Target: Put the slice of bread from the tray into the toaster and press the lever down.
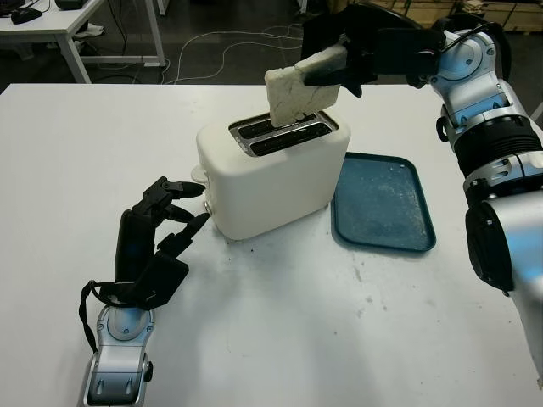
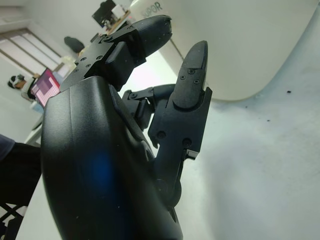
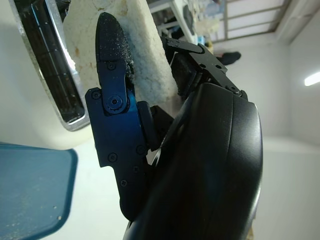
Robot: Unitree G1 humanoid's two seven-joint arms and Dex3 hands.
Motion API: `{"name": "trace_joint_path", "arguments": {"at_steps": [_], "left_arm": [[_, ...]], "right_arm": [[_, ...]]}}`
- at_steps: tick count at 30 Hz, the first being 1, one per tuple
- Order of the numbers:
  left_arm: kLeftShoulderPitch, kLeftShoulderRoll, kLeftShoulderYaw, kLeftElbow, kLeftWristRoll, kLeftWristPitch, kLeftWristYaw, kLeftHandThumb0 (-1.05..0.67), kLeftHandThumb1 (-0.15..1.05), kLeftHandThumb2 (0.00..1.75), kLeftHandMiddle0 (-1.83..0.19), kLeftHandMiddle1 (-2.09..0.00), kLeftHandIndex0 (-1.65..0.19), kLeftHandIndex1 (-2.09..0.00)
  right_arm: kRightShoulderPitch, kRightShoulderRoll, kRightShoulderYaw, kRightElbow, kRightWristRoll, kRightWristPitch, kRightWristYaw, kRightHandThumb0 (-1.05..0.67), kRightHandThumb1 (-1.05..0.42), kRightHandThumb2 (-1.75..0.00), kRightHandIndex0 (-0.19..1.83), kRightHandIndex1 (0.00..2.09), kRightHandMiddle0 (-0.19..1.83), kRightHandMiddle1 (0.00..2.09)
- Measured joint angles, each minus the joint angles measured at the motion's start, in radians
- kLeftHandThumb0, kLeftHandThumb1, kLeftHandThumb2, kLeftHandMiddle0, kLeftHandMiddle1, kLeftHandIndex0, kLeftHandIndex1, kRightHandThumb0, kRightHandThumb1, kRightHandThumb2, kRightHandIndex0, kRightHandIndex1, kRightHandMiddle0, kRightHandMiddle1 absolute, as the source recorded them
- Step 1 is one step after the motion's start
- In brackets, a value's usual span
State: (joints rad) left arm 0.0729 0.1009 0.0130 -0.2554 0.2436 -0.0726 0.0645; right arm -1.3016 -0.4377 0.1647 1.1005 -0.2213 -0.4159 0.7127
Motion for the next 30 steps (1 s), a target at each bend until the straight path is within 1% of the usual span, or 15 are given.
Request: {"name": "trace_joint_path", "arguments": {"at_steps": [9, 15, 21, 24, 30], "left_arm": [[0.000, 0.000, 0.000, 0.000, 0.001, 0.001, 0.000, -0.25, 0.92, 0.14, -0.48, -1.41, -0.51, -0.89], [0.000, 0.000, 0.000, 0.000, 0.001, 0.001, 0.000, -0.25, 0.92, 0.14, -0.48, -1.40, -0.51, -0.88], [0.000, 0.000, 0.000, 0.000, 0.001, 0.000, 0.000, -0.26, 0.92, 0.14, -0.49, -1.42, -0.51, -0.89], [0.000, 0.000, 0.000, 0.000, 0.002, 0.000, 0.000, -0.26, 0.92, 0.14, -0.50, -1.42, -0.51, -0.88], [0.000, 0.000, 0.000, 0.000, 0.002, 0.000, 0.000, -0.26, 0.92, 0.13, -0.50, -1.41, -0.52, -0.88]], "right_arm": [[-0.001, 0.005, 0.000, 0.000, 0.012, 0.054, 0.066, -0.61, -0.92, -0.21, 1.15, 1.75, 0.99, 1.75], [0.000, 0.023, 0.021, 0.000, 0.002, 0.070, 0.068, -0.63, -0.92, -0.19, 1.15, 1.75, 0.99, 1.75], [0.020, 0.034, 0.039, 0.009, -0.010, 0.093, 0.070, -0.59, -0.92, -0.19, 1.14, 1.75, 0.98, 1.75], [0.037, 0.048, 0.041, 0.021, -0.010, 0.086, 0.074, -0.56, -0.92, -0.21, 1.14, 1.75, 0.98, 1.75], [0.055, 0.088, 0.039, 0.040, 0.003, 0.080, 0.088, -0.55, -0.92, -0.19, 1.19, 1.75, 1.03, 1.75]]}}
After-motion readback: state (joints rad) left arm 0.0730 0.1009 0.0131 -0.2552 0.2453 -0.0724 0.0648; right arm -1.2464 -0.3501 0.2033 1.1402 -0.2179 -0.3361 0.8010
